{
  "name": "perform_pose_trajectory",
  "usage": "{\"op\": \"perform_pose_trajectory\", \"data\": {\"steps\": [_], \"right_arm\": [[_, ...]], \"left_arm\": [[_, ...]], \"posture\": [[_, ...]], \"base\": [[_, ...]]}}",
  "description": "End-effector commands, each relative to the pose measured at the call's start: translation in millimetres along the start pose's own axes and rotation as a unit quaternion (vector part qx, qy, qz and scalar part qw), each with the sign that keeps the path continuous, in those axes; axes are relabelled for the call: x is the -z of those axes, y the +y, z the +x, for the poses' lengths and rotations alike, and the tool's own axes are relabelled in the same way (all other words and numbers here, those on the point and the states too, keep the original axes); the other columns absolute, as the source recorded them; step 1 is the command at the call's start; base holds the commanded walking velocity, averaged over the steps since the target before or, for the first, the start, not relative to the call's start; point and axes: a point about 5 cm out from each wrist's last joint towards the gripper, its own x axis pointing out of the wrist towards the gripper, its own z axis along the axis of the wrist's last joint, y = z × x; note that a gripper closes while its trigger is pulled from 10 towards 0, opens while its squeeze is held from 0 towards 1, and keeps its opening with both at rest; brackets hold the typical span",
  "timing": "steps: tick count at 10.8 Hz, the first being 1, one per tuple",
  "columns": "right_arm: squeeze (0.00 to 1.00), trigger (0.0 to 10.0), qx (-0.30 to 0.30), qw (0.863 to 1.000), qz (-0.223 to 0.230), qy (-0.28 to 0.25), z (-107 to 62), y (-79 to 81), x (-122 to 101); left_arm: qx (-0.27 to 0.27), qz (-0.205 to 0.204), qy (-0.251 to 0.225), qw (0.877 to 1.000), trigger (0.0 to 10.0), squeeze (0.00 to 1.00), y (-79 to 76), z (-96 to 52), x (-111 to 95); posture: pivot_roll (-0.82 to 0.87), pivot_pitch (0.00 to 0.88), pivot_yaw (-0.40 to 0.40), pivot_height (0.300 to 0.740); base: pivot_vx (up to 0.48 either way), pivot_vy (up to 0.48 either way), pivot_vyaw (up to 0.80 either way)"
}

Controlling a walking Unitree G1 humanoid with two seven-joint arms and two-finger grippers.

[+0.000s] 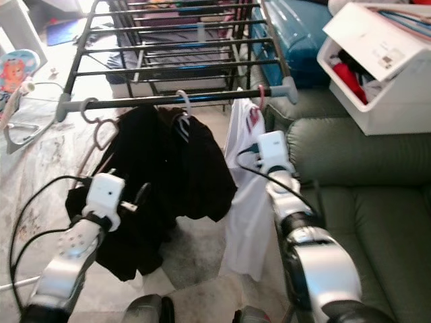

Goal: Hang hanger

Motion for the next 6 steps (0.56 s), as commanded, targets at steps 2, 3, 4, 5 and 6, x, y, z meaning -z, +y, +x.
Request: {"op": "perform_pose_trajectory", "data": {"steps": [2,3,4,5,6], "right_arm": [[1.0,10.0,-0.003,1.0,0.009,-0.02,-6.5,-2.6,5.6],[1.0,10.0,0.008,1.0,0.0,-0.029,-11.6,-6.1,10.2],[1.0,10.0,0.016,0.999,0.0,-0.045,-22.5,-7.6,16.9],[1.0,10.0,0.022,0.998,-0.008,-0.06,-26.1,-9.0,16.5],[1.0,10.0,0.026,0.997,-0.009,-0.076,-34.1,-9.2,18.1]], "left_arm": [[0.007,0.003,-0.002,1.0,10.0,0.0,-7.0,10.5,-0.5],[0.01,0.002,-0.009,1.0,10.0,0.0,-10.7,14.4,-2.4],[0.009,-0.005,-0.014,1.0,10.0,0.0,-12.9,20.6,-4.1],[0.01,-0.006,-0.017,1.0,10.0,0.0,-13.8,23.5,-5.3],[0.011,-0.007,-0.019,1.0,10.0,0.0,-13.7,25.6,-5.6]], "posture": [[0.02,0.0,-0.004,0.74],[0.01,0.0,-0.012,0.74],[0.0,0.0,-0.019,0.74],[-0.01,0.0,-0.022,0.74],[-0.03,0.0,-0.021,0.74]], "base": [[0.0,0.0,0.0],[0.0,0.0,0.0],[0.0,0.0,0.0],[0.0,0.0,0.0],[0.0,0.0,0.0]]}}
